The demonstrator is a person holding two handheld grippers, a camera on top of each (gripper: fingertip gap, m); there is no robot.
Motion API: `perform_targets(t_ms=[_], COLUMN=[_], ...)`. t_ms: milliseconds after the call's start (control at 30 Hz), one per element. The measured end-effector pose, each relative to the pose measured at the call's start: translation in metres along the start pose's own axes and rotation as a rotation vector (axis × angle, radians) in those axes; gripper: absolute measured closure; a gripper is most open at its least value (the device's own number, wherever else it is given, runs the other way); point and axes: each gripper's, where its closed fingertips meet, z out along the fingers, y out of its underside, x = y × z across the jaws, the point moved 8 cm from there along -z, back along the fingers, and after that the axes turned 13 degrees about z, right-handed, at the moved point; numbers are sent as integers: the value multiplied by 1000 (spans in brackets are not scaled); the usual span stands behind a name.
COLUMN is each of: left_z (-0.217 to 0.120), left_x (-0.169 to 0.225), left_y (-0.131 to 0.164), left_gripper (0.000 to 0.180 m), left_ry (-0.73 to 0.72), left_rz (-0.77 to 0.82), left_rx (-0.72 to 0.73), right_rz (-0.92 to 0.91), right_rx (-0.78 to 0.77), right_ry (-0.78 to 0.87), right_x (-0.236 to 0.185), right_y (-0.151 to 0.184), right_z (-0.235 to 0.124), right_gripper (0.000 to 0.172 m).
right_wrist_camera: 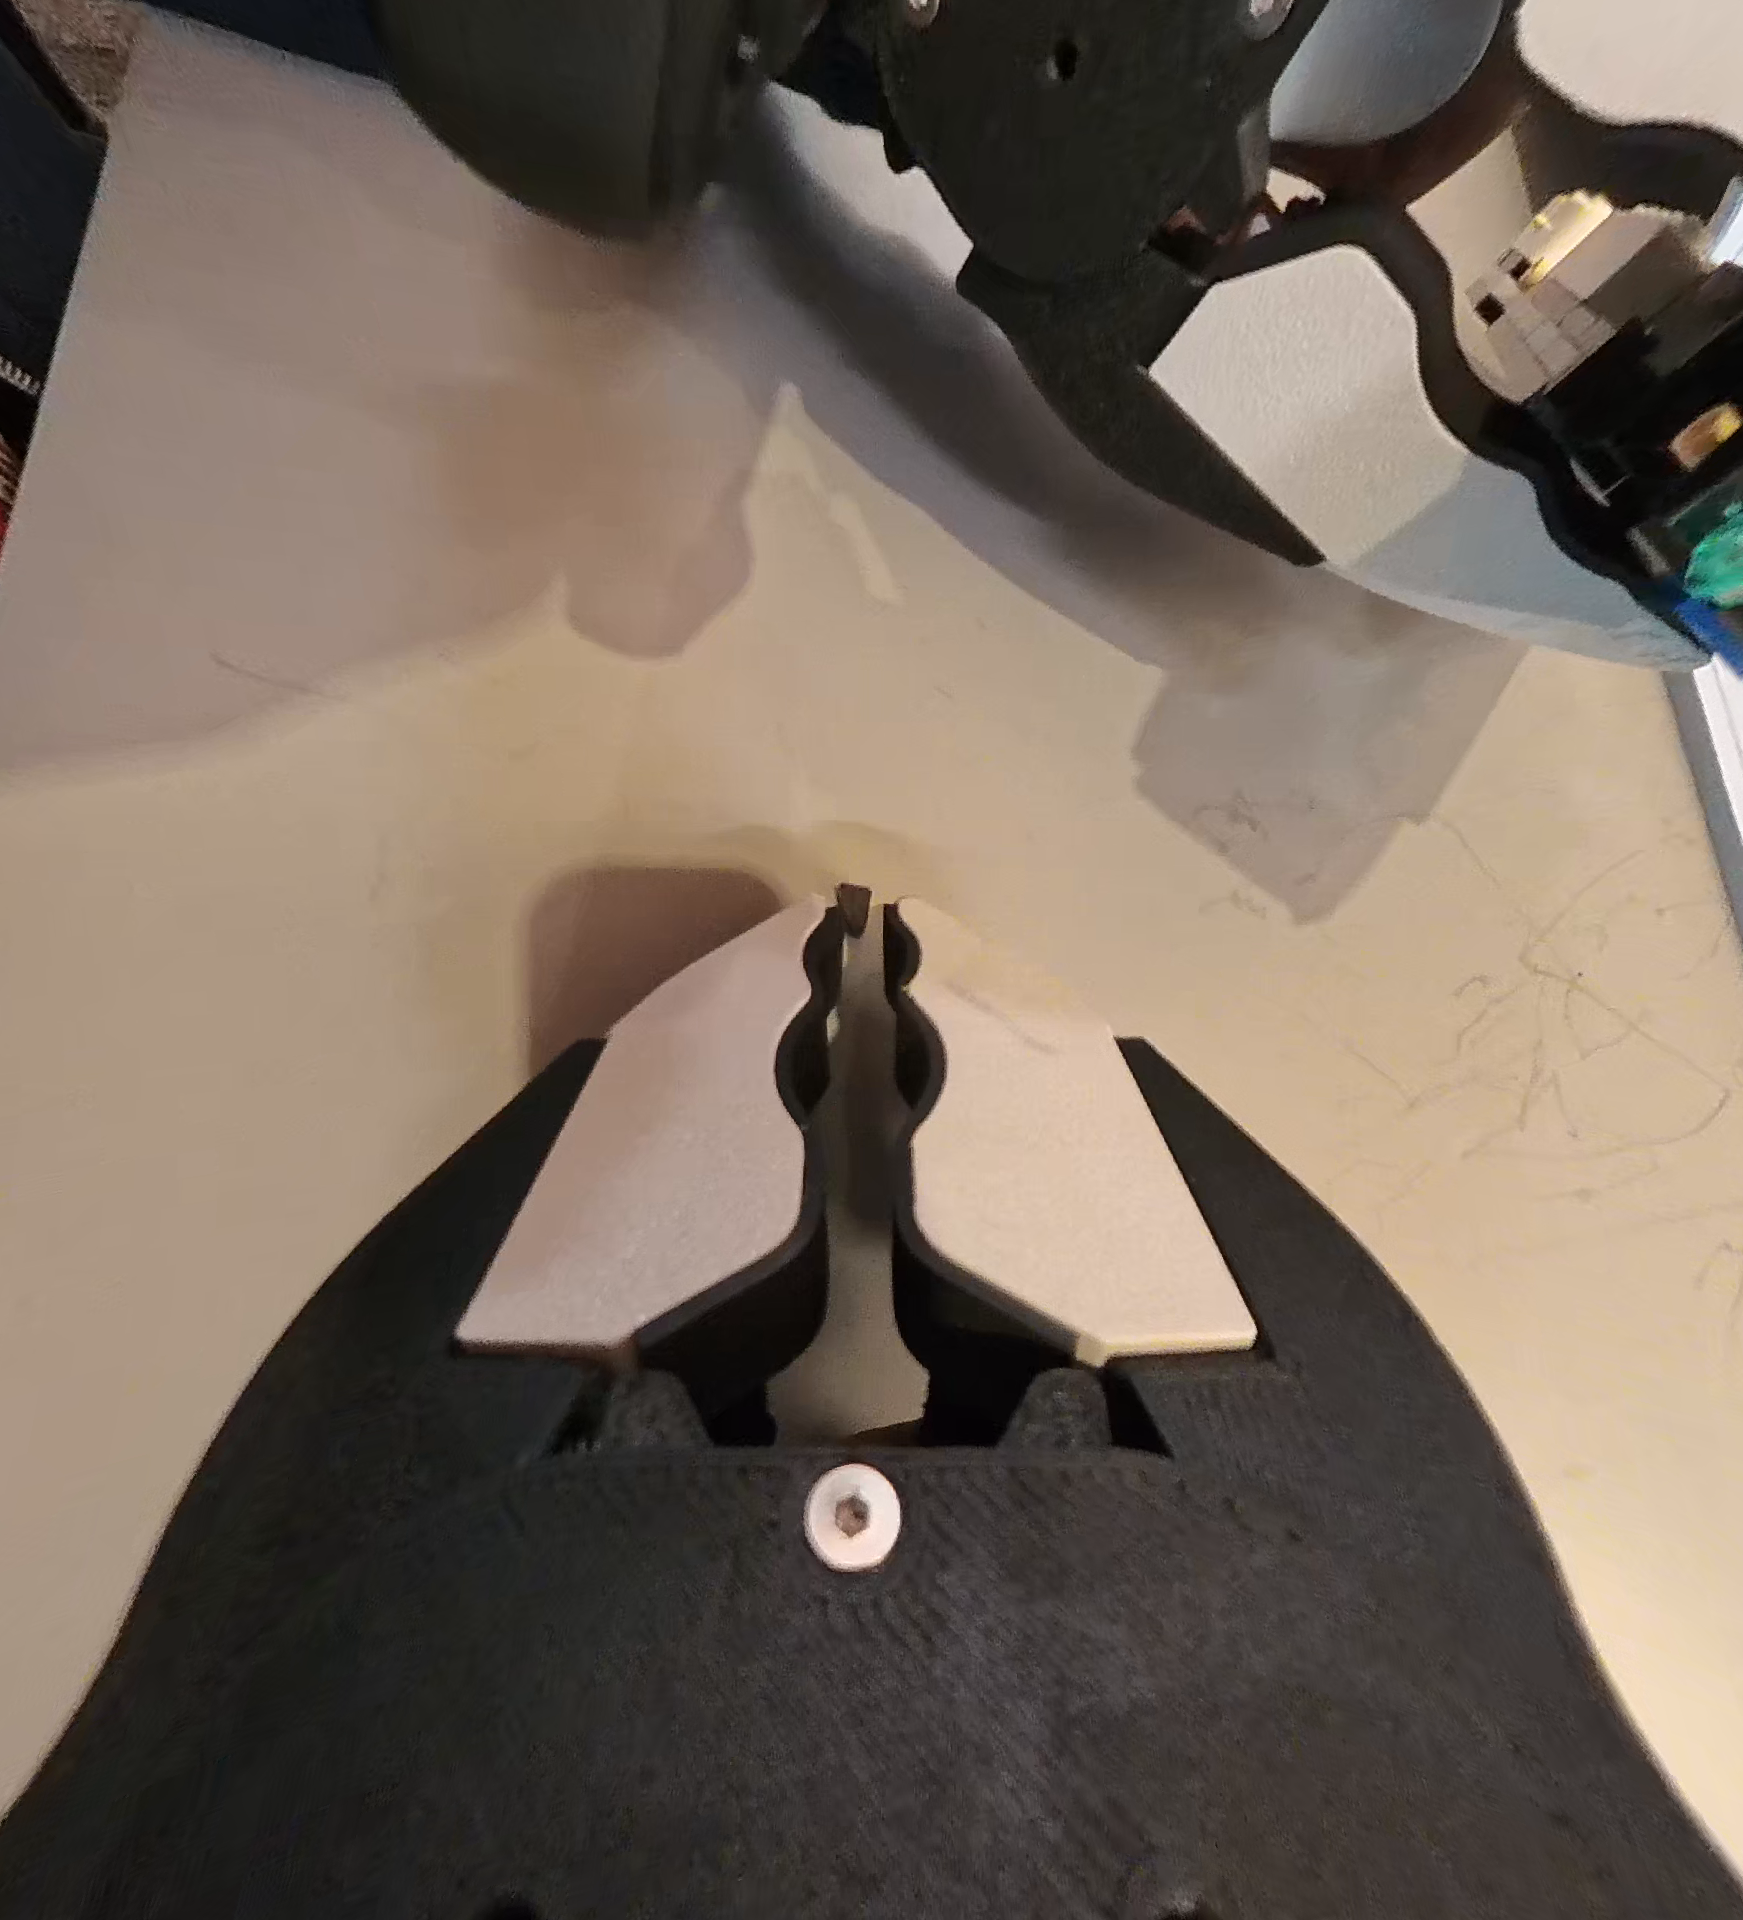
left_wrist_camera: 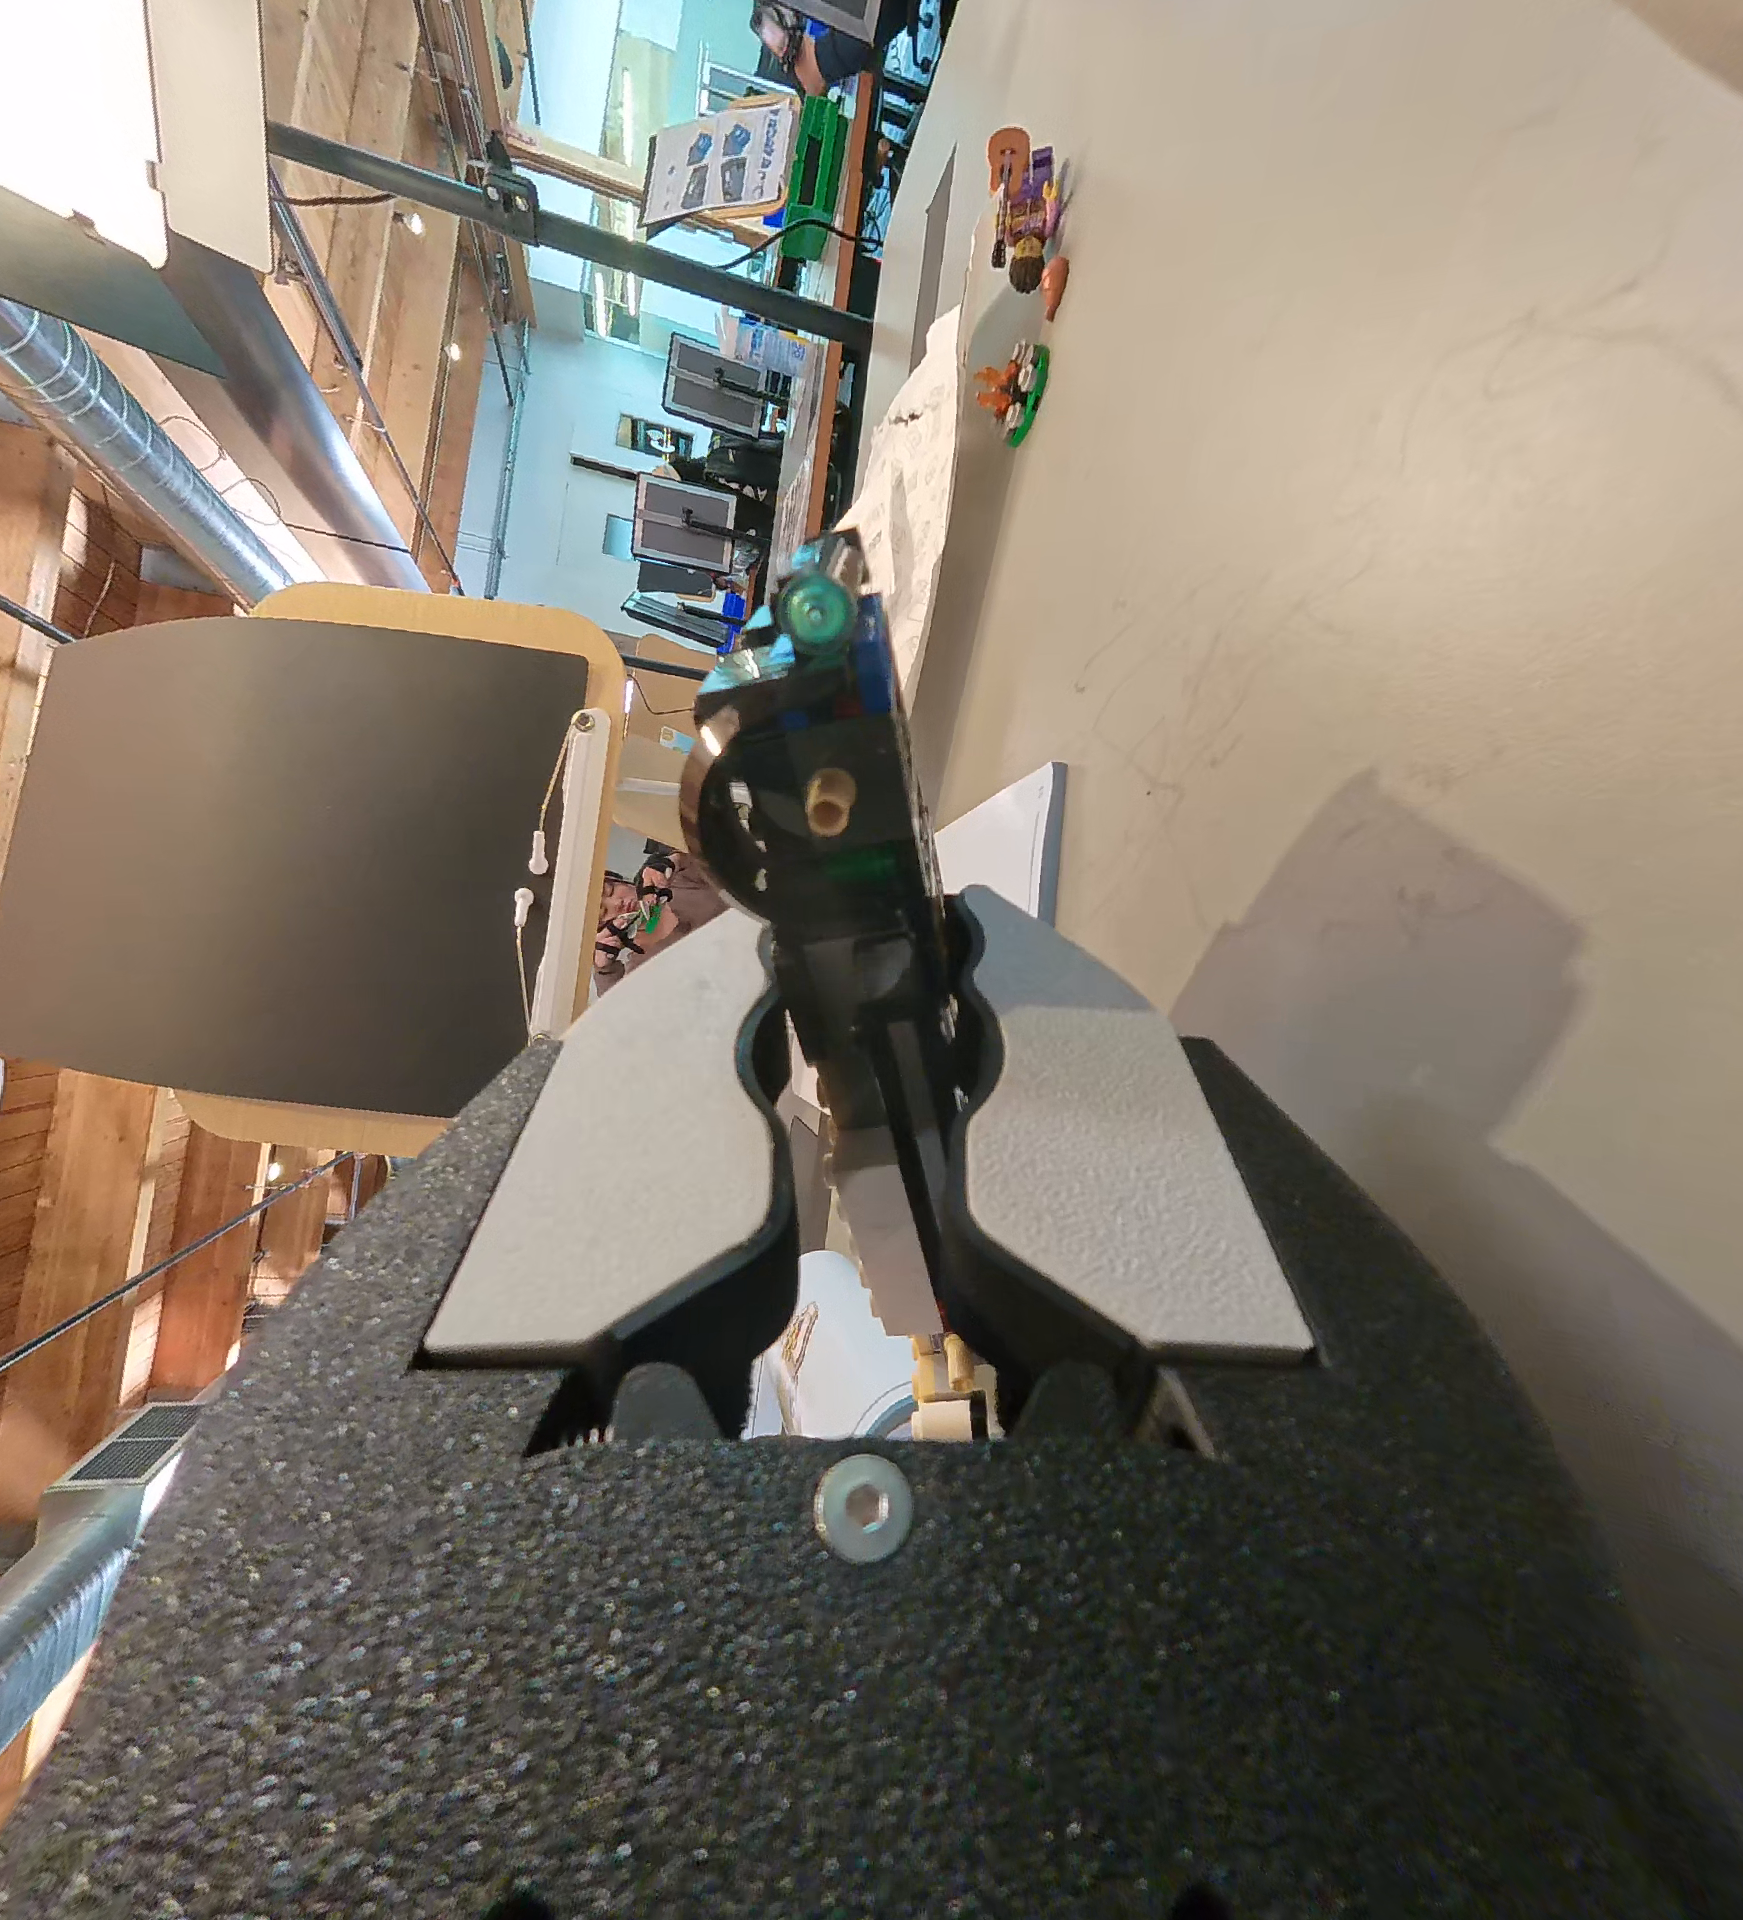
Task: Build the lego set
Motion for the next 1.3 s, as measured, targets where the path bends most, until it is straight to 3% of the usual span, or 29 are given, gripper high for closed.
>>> perform_targets(t_ms=[500,733,1300], left_z=[1,0,0], left_x=[1,1,1], left_y=[-3,-3,-3], left_gripper=[153,153,153], left_ry=[8,8,7], left_rz=[2,4,2], left_rx=[7,8,9], right_rz=[-6,1,216], right_rx=[-19,-25,-13], right_ry=[37,30,28], right_x=[0,-1,9], right_y=[-1,-1,-5], right_z=[5,6,7], right_gripper=[169,162,160])
